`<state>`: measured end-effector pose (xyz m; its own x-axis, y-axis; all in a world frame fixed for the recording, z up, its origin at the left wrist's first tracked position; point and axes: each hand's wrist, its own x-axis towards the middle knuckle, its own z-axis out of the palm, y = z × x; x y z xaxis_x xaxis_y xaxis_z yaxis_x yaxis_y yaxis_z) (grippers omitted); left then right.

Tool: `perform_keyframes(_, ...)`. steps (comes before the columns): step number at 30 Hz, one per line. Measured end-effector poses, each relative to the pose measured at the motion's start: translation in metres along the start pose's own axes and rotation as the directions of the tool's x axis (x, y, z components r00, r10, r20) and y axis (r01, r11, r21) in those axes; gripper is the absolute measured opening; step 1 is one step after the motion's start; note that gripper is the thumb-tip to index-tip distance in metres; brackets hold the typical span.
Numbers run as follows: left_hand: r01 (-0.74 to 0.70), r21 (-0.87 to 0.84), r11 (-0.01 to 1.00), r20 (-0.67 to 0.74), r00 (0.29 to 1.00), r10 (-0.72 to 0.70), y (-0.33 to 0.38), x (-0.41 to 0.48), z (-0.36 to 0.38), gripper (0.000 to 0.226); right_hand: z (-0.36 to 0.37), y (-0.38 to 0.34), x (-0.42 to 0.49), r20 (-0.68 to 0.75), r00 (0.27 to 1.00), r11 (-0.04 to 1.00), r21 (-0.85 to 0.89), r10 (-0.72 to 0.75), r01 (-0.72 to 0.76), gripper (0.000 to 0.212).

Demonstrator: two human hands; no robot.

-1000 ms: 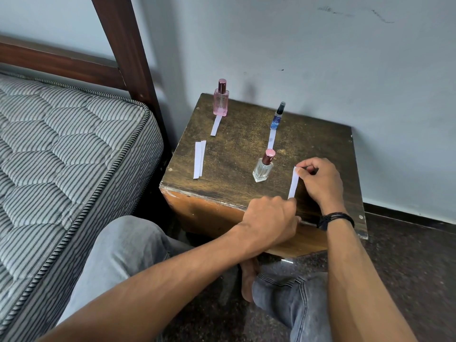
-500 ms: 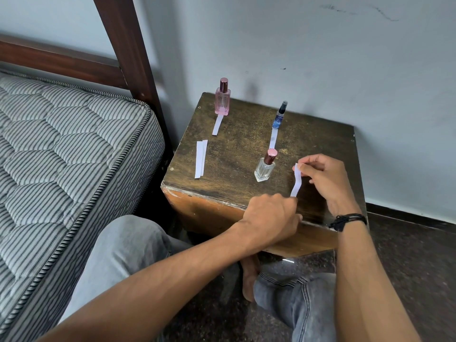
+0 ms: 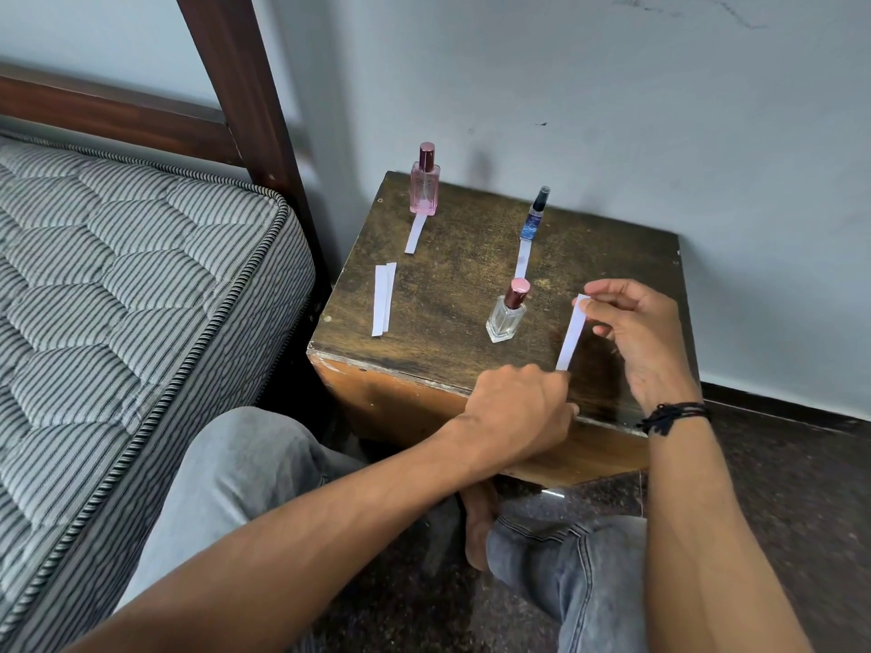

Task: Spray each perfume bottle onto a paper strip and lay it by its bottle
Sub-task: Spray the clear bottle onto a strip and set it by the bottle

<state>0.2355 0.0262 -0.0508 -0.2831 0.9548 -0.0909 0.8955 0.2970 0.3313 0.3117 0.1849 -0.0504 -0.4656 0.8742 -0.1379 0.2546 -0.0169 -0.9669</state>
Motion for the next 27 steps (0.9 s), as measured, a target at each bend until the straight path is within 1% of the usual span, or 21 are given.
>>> perform_keyframes(9,0.007,-0.006,1.0,0.02,1.0,-0.006,-0.0008,0.0013,-0.0002,0.043,0.0009,-0.0037,-0.0027,0.004,1.0,1.0,0.005,-0.021,0.021,0.019)
perform_keyframes(12,0.007,-0.005,1.0,0.024,1.0,-0.007,-0.0009,0.0015,0.0,0.044,0.0021,-0.0057,-0.004,-0.027,0.998,0.998,0.021,-0.059,0.06,0.02)
perform_keyframes(17,0.008,-0.017,1.0,0.033,0.999,-0.007,-0.0003,0.003,-0.0008,0.044,0.0022,-0.0074,-0.0053,-0.009,0.997,0.996,0.056,-0.074,0.075,0.02)
perform_keyframes(20,0.009,-0.016,1.0,0.04,0.999,-0.009,-0.0005,0.003,-0.0013,0.043,0.0037,-0.0077,-0.0054,0.005,0.997,0.996,0.037,-0.081,0.081,0.019)
perform_keyframes(23,0.011,-0.021,1.0,0.037,0.999,-0.011,-0.0006,0.0026,-0.0012,0.044,0.0043,-0.0075,-0.005,-0.02,0.995,0.993,0.051,-0.101,0.102,0.019)
perform_keyframes(27,0.006,-0.017,1.0,0.033,0.999,-0.005,0.0001,0.0022,-0.002,0.044,0.0068,-0.0076,-0.0059,0.004,0.994,0.993,0.029,-0.114,0.114,0.019)
